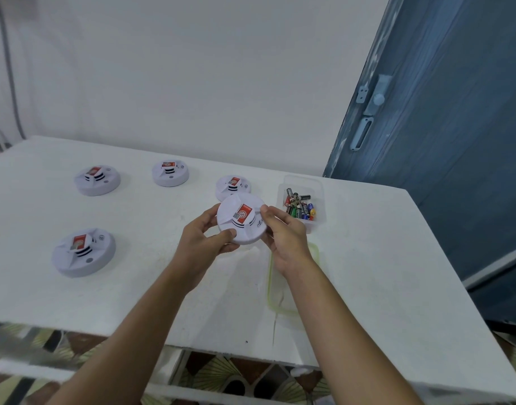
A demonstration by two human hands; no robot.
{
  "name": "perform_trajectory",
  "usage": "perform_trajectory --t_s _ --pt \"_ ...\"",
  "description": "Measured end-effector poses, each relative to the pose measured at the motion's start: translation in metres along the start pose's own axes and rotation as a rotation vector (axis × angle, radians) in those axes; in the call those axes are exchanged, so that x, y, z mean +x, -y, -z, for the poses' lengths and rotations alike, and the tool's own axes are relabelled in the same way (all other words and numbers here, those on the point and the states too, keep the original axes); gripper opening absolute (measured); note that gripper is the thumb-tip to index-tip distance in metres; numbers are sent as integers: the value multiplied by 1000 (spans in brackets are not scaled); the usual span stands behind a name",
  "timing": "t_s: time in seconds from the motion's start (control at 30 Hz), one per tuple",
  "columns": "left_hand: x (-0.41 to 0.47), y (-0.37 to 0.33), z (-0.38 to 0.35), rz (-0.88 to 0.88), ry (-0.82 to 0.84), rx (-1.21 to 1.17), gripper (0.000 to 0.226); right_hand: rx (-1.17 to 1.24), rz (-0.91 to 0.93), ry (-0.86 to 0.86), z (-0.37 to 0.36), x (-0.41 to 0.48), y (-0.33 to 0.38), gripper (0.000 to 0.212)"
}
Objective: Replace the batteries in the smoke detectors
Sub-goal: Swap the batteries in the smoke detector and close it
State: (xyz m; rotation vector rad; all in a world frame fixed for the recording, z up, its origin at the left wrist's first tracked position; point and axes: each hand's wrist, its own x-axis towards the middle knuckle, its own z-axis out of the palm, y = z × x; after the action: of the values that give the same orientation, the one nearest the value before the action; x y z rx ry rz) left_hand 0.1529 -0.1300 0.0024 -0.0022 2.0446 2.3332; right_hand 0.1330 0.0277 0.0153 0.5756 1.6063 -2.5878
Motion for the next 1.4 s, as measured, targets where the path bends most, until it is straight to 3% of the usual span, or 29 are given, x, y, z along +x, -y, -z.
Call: perform_trajectory --t_s 0.53,1.1,1.23,1.4 --pt "1 0 6 -8 -12 13 53 -4 -4 26 -5 -3 1 24" --pt "4 4 13 1 -20 -10 51 -18 -7 18 -9 6 -6 27" --pt "6 7 21 31 -16 -21 41 -45 -17 25 -10 10 -11 21" --pt "15 14 34 52 -192 95 21 -144 9 46 -15 18 -27 9"
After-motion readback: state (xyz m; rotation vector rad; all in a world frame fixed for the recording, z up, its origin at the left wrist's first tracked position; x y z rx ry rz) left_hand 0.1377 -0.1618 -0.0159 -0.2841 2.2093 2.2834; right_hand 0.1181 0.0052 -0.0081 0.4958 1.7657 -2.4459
